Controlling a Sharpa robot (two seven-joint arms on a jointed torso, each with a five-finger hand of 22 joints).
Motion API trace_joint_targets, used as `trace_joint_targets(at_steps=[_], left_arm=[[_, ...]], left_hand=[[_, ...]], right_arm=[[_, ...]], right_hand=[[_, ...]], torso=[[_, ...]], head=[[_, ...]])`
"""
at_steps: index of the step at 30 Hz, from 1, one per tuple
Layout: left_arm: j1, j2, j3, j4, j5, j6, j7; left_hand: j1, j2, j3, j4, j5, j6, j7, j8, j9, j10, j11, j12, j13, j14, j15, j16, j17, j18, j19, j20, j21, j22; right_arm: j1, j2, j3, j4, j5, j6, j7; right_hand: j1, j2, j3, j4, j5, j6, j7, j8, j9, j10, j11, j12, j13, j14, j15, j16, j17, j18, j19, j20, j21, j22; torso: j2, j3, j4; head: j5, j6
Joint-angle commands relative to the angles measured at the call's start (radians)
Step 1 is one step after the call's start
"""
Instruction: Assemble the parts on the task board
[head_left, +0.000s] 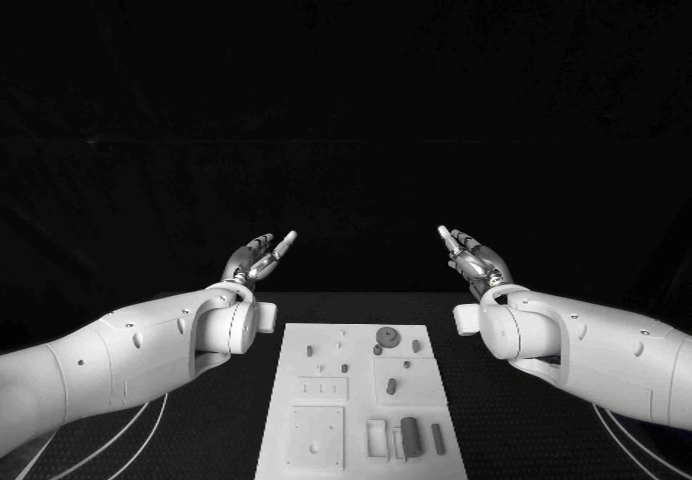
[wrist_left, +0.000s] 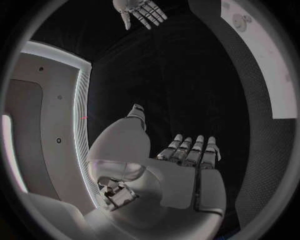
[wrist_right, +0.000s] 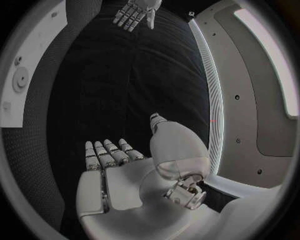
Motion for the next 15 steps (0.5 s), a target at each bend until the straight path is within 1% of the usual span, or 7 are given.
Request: trace_joint_targets(at_steps=[1,2,3,6,10,13,15], left_arm=[[0.03,0.024,-0.018,-0.065,-0.035,0.179,-0.107],[0.046,0.037,-0.032,-0.1,-0.038,0.207,-0.126],[0.056,0.044,-0.039,-0.119,-0.04,0.222,-0.137],[0.076,0.06,-0.056,-0.162,-0.045,0.258,-0.16],[0.088,0.069,-0.066,-0.188,-0.048,0.279,-0.174],[0.089,0.07,-0.066,-0.189,-0.048,0.28,-0.175],[0.089,0.07,-0.066,-0.189,-0.048,0.28,-0.175]], left_hand=[[0.037,0.001,-0.002,0.012,0.006,0.006,0.005,0.008,0.008,0.003,0.011,0.005,0.002,0.002,0.013,0.008,0.008,-0.008,0.001,0.011,0.006,0.012],[0.037,0.001,-0.002,0.012,0.006,0.007,0.005,0.008,0.009,0.003,0.011,0.005,0.002,0.002,0.013,0.008,0.008,-0.008,0.001,0.011,0.006,0.011],[0.037,0.001,-0.002,0.012,0.006,0.007,0.005,0.008,0.009,0.003,0.011,0.005,0.002,0.002,0.013,0.008,0.008,-0.008,0.001,0.011,0.006,0.011],[0.037,0.001,-0.002,0.012,0.006,0.007,0.005,0.009,0.009,0.005,0.011,0.005,0.002,0.003,0.013,0.01,0.01,-0.008,0.001,0.011,0.006,0.011],[0.039,0.003,-0.004,0.012,0.006,0.011,0.01,0.014,0.017,0.015,0.013,0.008,0.004,0.008,0.013,0.015,0.019,-0.008,0.003,0.011,0.007,0.019],[0.049,0.008,-0.008,0.011,0.006,0.029,0.024,0.031,0.042,0.057,0.022,0.018,0.012,0.026,0.019,0.03,0.046,-0.008,0.01,0.008,0.01,0.045],[0.061,0.011,-0.013,0.011,0.006,0.056,0.042,0.057,0.078,0.103,0.029,0.03,0.02,0.054,0.025,0.052,0.084,-0.007,0.024,0.004,0.015,0.082]], right_arm=[[0.025,0.012,-0.014,-0.06,-0.042,0.237,-0.099],[0.037,0.016,-0.021,-0.084,-0.047,0.271,-0.115],[0.051,0.022,-0.03,-0.116,-0.052,0.314,-0.134],[0.075,0.031,-0.045,-0.167,-0.061,0.384,-0.166],[0.095,0.04,-0.058,-0.212,-0.069,0.445,-0.193],[0.102,0.043,-0.063,-0.228,-0.072,0.467,-0.203],[0.105,0.044,-0.064,-0.233,-0.073,0.474,-0.207]], right_hand=[[0.025,0.003,0.002,0.008,0.006,0.007,0.155,0.006,0.004,0.003,0.009,0.005,0.001,0.0,0.011,0.006,0.003,-0.006,-0.001,0.01,0.007,0.01],[0.026,0.003,0.002,0.008,0.006,0.007,0.155,0.006,0.005,0.004,0.01,0.005,0.001,0.001,0.011,0.007,0.004,-0.006,-0.001,0.01,0.006,0.009],[0.028,0.003,0.002,0.008,0.006,0.008,0.156,0.008,0.007,0.006,0.01,0.005,0.002,0.001,0.011,0.008,0.005,-0.006,-0.001,0.01,0.007,0.011],[0.036,0.002,0.001,0.007,0.006,0.01,0.157,0.011,0.01,0.01,0.012,0.007,0.003,0.003,0.011,0.012,0.009,-0.006,-0.001,0.01,0.01,0.024],[0.051,0.0,-0.003,0.007,0.006,0.015,0.159,0.018,0.017,0.02,0.013,0.009,0.004,0.008,0.012,0.023,0.019,-0.004,0.001,0.011,0.019,0.067],[0.074,-0.005,-0.011,0.006,0.005,0.026,0.161,0.036,0.036,0.044,0.015,0.014,0.009,0.024,0.012,0.05,0.043,0.006,0.01,0.008,0.042,0.171],[0.098,-0.015,-0.02,0.005,0.007,0.055,0.162,0.076,0.076,0.102,0.017,0.03,0.019,0.064,0.013,0.109,0.094,0.02,0.029,0.002,0.076,0.316]], torso=[[0.0,-0.0003,0.0005],[0.0,-0.0003,0.0005],[0.0,-0.0003,0.0005],[0.0,-0.0003,0.0005],[0.0,-0.0003,0.0005],[0.0,-0.0003,0.0005],[0.0,-0.0003,0.0005]], head=[[0.0,0.0],[0.0,0.0],[0.0,0.0],[0.0,0.0],[0.0,0.0],[0.0,0.0],[0.0,0.0]])
